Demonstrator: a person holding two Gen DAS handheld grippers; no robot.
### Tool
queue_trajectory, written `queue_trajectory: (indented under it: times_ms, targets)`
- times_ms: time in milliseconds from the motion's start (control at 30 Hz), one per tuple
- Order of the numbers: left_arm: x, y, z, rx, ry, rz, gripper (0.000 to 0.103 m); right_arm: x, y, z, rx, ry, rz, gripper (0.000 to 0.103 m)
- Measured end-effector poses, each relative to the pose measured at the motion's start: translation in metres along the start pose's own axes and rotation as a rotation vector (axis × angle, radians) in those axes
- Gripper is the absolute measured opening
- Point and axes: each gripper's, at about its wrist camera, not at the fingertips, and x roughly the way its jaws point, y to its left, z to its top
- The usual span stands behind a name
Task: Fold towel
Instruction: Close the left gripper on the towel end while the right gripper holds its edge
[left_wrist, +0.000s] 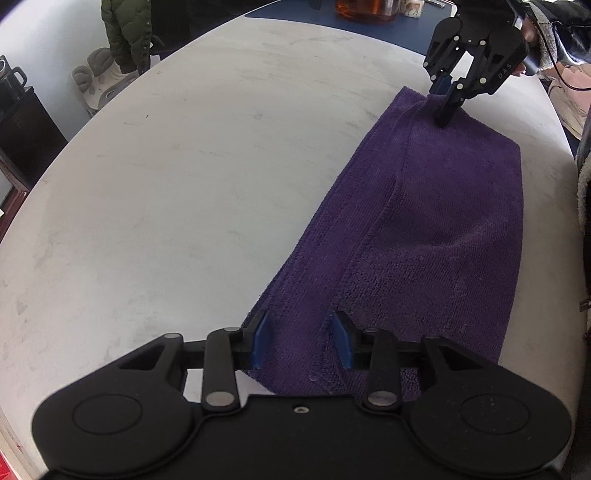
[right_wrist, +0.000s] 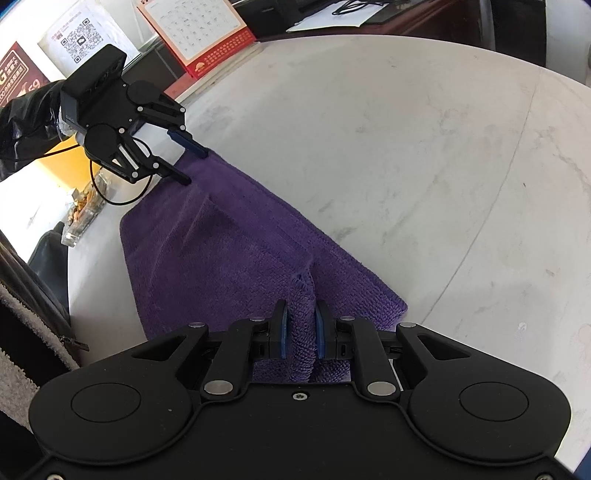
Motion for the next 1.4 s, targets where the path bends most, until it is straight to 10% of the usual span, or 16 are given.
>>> queue_trajectory:
  times_ms: [167, 1400]
  targets:
    - [0.000, -0.002, 0.003, 0.020, 0.010, -0.041, 0.013, 0.000, -0.001, 0.001, -0.001, 0.002, -0.006, 0.014]
    - [-0.039, -0.018, -0.014, -0.163, -0.127, 0.001, 0.005, -0.027, 0.025, -0.003, 0.012, -0.125, -0.031, 0.007]
